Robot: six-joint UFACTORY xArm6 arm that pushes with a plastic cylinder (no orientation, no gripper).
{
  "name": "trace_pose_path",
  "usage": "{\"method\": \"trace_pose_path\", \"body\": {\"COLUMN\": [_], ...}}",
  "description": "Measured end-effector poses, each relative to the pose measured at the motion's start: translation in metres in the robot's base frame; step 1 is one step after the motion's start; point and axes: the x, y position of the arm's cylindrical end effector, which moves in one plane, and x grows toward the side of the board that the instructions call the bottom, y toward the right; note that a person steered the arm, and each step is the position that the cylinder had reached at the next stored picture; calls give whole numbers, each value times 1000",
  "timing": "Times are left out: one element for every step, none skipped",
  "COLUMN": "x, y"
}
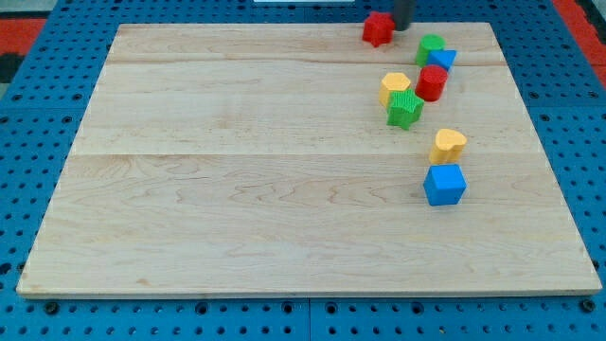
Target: Push the blue triangle to the bottom left of the red star
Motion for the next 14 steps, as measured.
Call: {"method": "trace_pose_path", "body": {"x": [18,36,8,0,0,32,89,110,108,106,88,80,96,96], "y": [-69,-78,-19,18,95,148,145,86,78,74,75,75,57,-19]}}
